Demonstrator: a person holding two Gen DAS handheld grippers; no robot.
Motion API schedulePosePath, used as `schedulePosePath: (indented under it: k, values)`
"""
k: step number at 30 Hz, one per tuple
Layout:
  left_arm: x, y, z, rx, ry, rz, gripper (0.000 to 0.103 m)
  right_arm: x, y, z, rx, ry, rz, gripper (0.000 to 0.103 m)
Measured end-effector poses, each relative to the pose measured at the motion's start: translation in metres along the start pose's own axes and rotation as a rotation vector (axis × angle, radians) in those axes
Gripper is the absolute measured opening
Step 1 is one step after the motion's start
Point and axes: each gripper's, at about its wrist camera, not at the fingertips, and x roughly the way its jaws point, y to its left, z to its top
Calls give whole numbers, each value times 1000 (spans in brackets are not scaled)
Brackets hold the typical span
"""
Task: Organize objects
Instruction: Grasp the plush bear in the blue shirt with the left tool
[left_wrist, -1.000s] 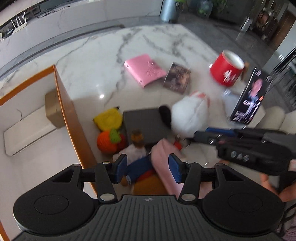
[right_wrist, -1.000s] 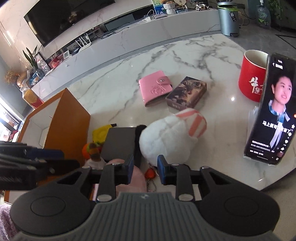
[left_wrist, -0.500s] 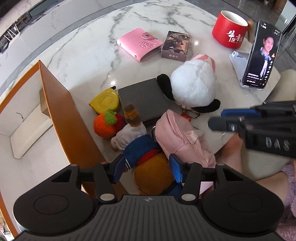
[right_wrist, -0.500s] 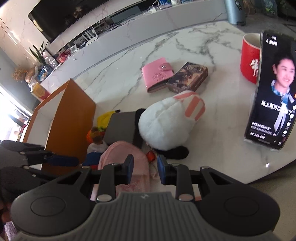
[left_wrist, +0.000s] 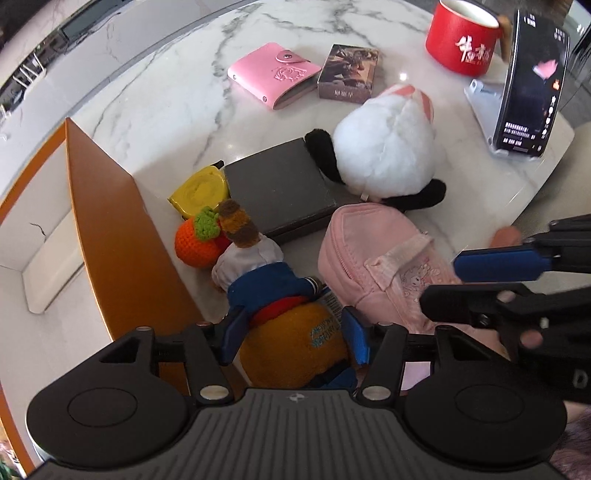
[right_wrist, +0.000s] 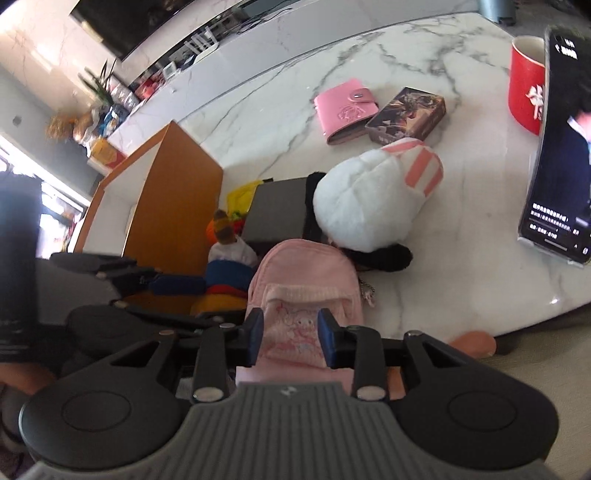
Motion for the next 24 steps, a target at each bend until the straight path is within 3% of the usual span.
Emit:
schedulePosePath:
  k: [6, 9, 11, 14, 18, 20, 22, 24]
  values:
    - [6, -9, -7, 57, -9, 62, 66, 7, -4, -3, -14, 29, -15, 37]
    - [-1, -5, -11, 25, -62, 44, 49, 10, -8, -4, -1, 37, -28, 40]
    - [-7, -1, -13, -4, -98, 5, 23, 11, -13, -4, 20, 43, -32, 40]
    - [-12, 2, -13, -46, -120, -33, 13, 9, -12, -5, 23, 36, -30, 40]
    - [-11, -2, -14, -65, -121, -19, 19, 8, -11, -6, 19, 21, -58, 40]
    - [-9, -2, -14, -85, -96, -13, 43, 11, -16, -6, 22, 20, -92, 40]
    - [-6, -2, -15, -102, -74, -3, 57, 16, -21, -5, 31, 26, -123, 40]
    - [-4, -6, -17, -81, -70, 26, 58, 21, -26, -6, 46, 40, -126, 40]
